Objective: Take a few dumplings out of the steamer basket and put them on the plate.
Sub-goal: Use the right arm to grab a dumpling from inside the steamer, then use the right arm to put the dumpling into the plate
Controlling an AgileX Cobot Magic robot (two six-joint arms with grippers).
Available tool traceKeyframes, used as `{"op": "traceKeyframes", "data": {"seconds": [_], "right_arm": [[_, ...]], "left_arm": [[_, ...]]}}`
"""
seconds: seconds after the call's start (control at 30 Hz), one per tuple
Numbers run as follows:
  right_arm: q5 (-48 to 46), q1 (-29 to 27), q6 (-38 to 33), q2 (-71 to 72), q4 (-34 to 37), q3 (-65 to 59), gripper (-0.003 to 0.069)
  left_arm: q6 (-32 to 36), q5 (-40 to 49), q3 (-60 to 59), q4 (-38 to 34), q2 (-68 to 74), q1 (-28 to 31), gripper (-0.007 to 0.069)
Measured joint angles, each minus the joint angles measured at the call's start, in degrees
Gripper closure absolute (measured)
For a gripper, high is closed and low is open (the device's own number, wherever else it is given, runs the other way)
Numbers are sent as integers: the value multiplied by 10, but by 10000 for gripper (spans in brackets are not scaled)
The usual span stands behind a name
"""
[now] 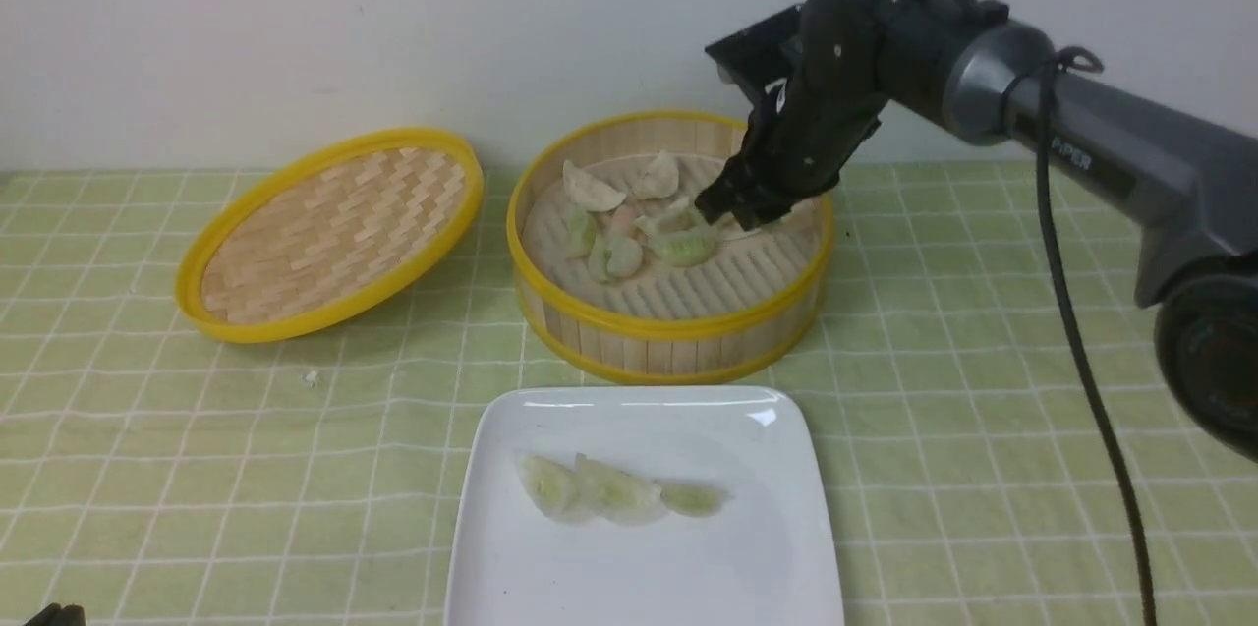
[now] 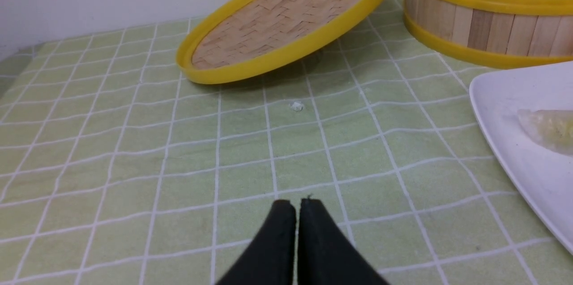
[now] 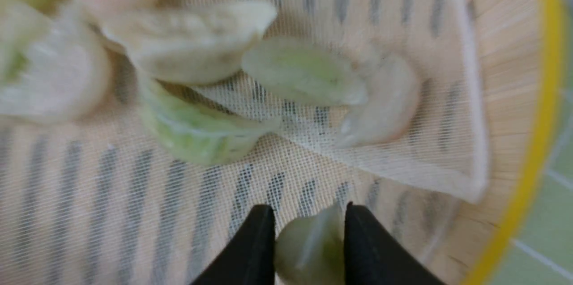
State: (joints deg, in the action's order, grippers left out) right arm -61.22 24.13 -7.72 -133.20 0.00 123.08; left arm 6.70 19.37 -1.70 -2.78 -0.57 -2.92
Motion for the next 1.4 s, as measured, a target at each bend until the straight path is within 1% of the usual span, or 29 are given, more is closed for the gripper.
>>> {"op": "traceKeyframes", "data": {"seconds": [0.13, 0.2, 0.27, 0.37, 0.47, 0.7, 0.87, 1.03, 1.17, 1.2, 1.27, 1.33, 1.37, 1.4], "right_arm": [[-83, 0, 2, 46, 23, 37, 477], [-91, 0, 2, 62, 40, 38, 477], [-97, 1, 2, 93, 73, 18, 477], [-99, 10, -3, 143, 108, -38, 477], [-100, 36, -8, 194, 133, -143, 477], [-94, 89, 3, 198, 136, -292, 477], [-48, 103, 7, 171, 119, -327, 477], [-38, 103, 17, 154, 99, -327, 466], [-27, 103, 50, 149, 59, -327, 360], [-25, 103, 64, 149, 53, -324, 315], [-25, 103, 77, 148, 49, -316, 256], [-25, 103, 80, 148, 48, -298, 185], [-25, 103, 80, 148, 48, -293, 179], [-25, 103, 77, 148, 44, -271, 137]], "left_arm": [[0, 0, 0, 0, 0, 0, 631], [0, 0, 0, 0, 0, 0, 631], [0, 0, 0, 0, 0, 0, 631], [0, 0, 0, 0, 0, 0, 631], [0, 0, 0, 0, 0, 0, 631], [0, 0, 0, 0, 0, 0, 631], [0, 0, 0, 0, 0, 0, 631], [0, 0, 0, 0, 0, 0, 631], [0, 0, 0, 0, 0, 0, 631], [0, 0, 0, 0, 0, 0, 631], [0, 0, 0, 0, 0, 0, 631], [0, 0, 0, 0, 0, 0, 631], [0, 0, 0, 0, 0, 0, 631], [0, 0, 0, 0, 0, 0, 631]]}}
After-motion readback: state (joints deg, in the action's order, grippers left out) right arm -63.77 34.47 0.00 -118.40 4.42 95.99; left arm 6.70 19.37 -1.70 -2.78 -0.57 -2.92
